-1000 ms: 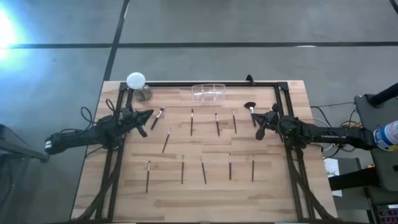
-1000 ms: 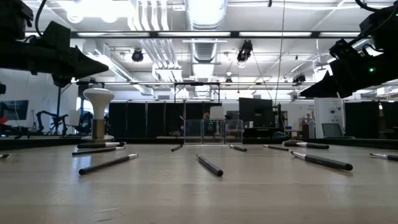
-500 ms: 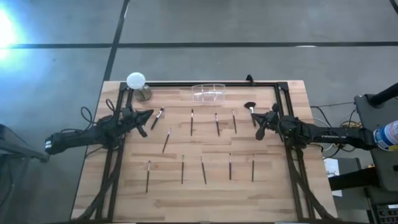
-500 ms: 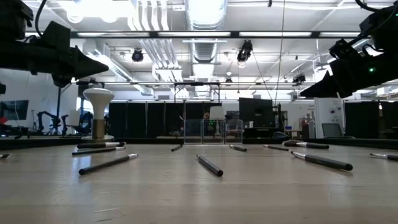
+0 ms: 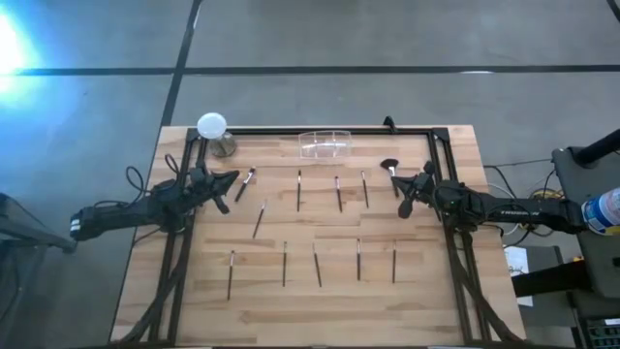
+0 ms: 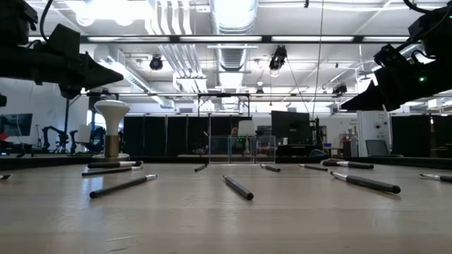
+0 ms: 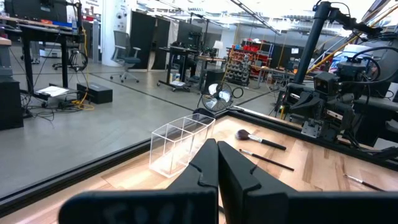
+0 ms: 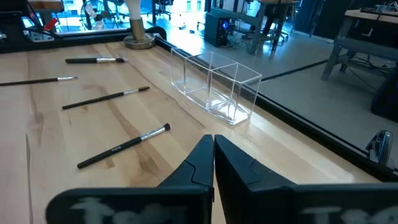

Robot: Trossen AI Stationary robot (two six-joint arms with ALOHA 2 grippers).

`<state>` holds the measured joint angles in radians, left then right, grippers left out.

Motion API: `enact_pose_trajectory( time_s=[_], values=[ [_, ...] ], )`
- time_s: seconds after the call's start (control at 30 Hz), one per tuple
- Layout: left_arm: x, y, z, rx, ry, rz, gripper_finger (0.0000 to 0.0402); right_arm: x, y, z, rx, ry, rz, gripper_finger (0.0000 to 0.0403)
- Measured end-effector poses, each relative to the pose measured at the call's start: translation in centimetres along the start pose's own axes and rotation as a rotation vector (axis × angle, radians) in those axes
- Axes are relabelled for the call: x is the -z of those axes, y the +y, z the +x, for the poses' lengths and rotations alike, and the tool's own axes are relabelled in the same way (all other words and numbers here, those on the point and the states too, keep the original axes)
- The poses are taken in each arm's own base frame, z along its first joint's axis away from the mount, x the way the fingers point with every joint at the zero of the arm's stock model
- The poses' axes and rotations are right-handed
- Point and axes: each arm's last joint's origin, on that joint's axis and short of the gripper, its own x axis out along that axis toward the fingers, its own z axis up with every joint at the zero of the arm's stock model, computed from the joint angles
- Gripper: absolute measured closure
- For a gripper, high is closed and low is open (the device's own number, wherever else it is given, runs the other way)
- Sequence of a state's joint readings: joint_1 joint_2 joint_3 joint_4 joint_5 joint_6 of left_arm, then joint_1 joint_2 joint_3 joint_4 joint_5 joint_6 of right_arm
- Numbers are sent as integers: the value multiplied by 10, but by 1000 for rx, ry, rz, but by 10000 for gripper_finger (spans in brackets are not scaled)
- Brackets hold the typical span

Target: Pick & Place Makeup Brushes

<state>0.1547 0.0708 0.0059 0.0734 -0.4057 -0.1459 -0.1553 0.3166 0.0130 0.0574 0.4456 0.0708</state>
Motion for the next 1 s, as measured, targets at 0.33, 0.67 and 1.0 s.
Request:
enact_pose_trajectory(
  time_s=[0.33, 0.67, 1.0],
  values=[
    [0, 0, 0, 0, 0, 0, 401, -9, 0, 0, -7, -87, 49, 394],
    [0, 0, 0, 0, -1, -111, 401, -33, 1, -3, -38, -237, 139, 394],
    [0, 0, 0, -6, -3, -168, 401, -46, 5, 14, 200, 143, 236, 394]
  ],
)
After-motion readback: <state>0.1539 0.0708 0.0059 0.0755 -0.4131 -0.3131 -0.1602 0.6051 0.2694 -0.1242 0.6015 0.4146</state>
